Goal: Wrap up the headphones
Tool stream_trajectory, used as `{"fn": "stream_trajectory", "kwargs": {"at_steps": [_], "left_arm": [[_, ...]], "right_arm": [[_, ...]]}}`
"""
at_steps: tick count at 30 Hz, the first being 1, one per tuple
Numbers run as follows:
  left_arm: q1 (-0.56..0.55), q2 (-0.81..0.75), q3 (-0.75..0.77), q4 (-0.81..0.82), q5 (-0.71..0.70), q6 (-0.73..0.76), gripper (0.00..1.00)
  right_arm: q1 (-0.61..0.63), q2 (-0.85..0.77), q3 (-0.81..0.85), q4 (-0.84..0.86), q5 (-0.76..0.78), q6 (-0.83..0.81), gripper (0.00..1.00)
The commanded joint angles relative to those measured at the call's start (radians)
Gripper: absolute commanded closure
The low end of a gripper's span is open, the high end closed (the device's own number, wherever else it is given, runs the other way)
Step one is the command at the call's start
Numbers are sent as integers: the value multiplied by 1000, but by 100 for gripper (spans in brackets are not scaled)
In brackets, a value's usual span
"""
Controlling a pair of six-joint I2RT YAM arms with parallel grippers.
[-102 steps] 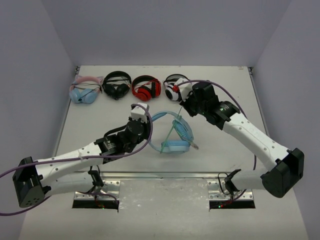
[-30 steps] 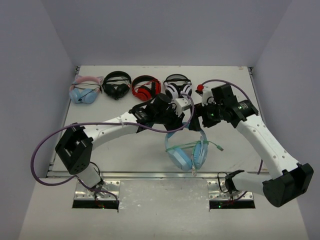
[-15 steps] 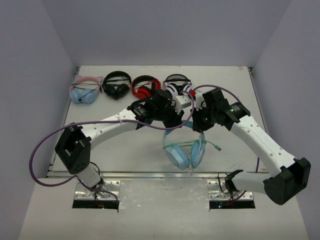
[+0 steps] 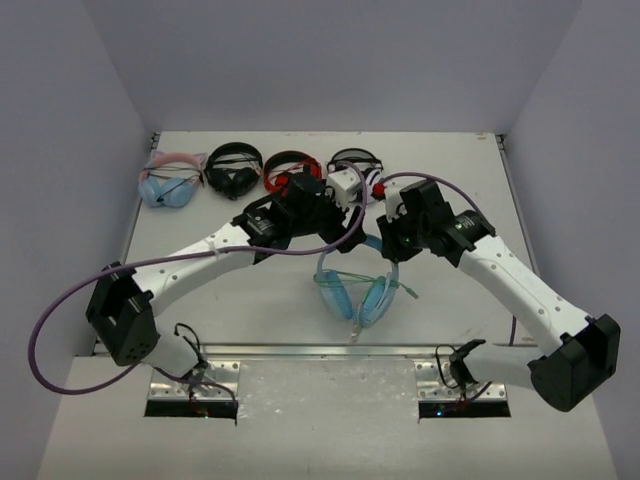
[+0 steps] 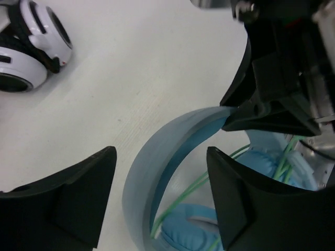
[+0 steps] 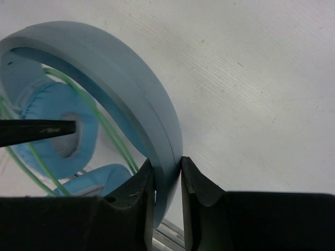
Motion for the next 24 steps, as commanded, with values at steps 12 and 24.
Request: {"fn": "stream_trajectory", "kwargs": {"at_steps": [12,24], "left_arm": [[34,-276,-28,7,-362,-232,6],[47,-696,-394,-274,-437,-341,0]], "right_arm": [[-162,47,75,100,-89,-21,99],[-445,383,440,-53,-11,-51,99]]}}
